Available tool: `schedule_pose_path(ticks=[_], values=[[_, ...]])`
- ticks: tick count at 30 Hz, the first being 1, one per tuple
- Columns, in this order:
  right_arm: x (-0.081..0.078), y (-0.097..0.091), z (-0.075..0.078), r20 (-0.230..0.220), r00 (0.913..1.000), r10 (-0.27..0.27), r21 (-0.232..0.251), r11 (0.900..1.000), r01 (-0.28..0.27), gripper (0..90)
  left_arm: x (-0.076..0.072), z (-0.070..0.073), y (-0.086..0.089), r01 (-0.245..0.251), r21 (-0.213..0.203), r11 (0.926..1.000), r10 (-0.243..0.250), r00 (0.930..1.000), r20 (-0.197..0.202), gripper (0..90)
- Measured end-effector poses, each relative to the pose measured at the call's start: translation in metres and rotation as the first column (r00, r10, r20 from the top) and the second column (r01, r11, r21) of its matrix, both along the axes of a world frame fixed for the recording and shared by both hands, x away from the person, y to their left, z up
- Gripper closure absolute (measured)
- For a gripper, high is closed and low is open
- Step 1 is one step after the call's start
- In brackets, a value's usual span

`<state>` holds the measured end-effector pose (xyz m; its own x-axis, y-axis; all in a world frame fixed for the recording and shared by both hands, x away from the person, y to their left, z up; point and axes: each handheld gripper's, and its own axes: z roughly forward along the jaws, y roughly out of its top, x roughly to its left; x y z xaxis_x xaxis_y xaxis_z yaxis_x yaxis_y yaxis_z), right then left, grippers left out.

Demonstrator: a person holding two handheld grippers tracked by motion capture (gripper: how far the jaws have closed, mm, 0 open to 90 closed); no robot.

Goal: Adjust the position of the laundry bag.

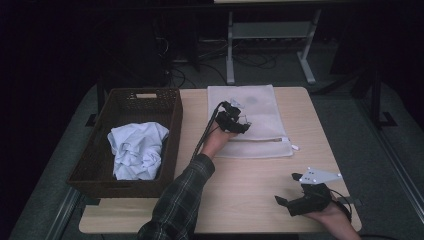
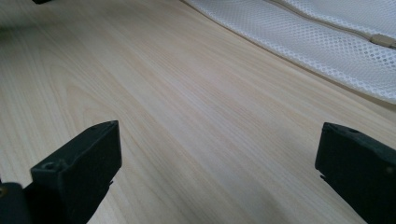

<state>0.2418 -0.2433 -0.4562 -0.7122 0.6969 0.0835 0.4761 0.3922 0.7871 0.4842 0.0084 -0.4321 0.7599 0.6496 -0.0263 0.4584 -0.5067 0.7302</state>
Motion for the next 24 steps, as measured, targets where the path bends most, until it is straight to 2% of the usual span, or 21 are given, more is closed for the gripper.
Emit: schedule_pose_path(ticks=[4, 8, 10, 13, 16, 20, 24], values=[[-0.001, -0.002, 0.0, 0.003, 1.0, -0.006, 0.001, 1.0, 0.006, 0.0, 0.011, -0.002, 0.001, -0.036, -0.012, 0.9993, 0.036, 0.9993, 0.004, 54.0], [-0.001, -0.003, 0.001, 0.003, 1.0, -0.009, 0.003, 1.0, 0.009, 0.0, 0.018, -0.003, 0.0, -0.047, -0.014, 0.9988, 0.048, 0.9989, 0.006, 62.4], [-0.001, -0.003, 0.001, 0.004, 0.9999, -0.01, 0.005, 0.9999, 0.01, 0.0, 0.022, -0.005, -0.001, -0.058, -0.015, 0.9982, 0.058, 0.9983, 0.01, 69.4], [-0.001, -0.003, 0.001, 0.004, 0.9999, -0.011, 0.01, 0.9999, 0.01, 0.0, 0.03, -0.011, -0.004, -0.072, 0.009, 0.9974, 0.072, 0.9972, 0.019, 79.2], [-0.001, -0.004, 0.002, 0.009, 0.9999, -0.012, 0.013, 0.9998, 0.011, 0.0, 0.036, -0.016, -0.007, -0.077, 0.025, 0.9967, 0.077, 0.9968, 0.022, 84.7], [-0.003, -0.005, 0.002, 0.011, 0.9999, -0.013, 0.016, 0.9998, 0.013, 0.0, 0.042, -0.019, -0.009, -0.09, 0.022, 0.9957, 0.09, 0.9958, 0.02, 89.6], [-0.003, -0.006, 0.003, 0.014, 0.9997, -0.018, 0.02, 0.9996, 0.018, 0.0, 0.05, -0.024, -0.016, -0.095, 0.052, 0.9941, 0.094, 0.9953, 0.022, 89.6]])
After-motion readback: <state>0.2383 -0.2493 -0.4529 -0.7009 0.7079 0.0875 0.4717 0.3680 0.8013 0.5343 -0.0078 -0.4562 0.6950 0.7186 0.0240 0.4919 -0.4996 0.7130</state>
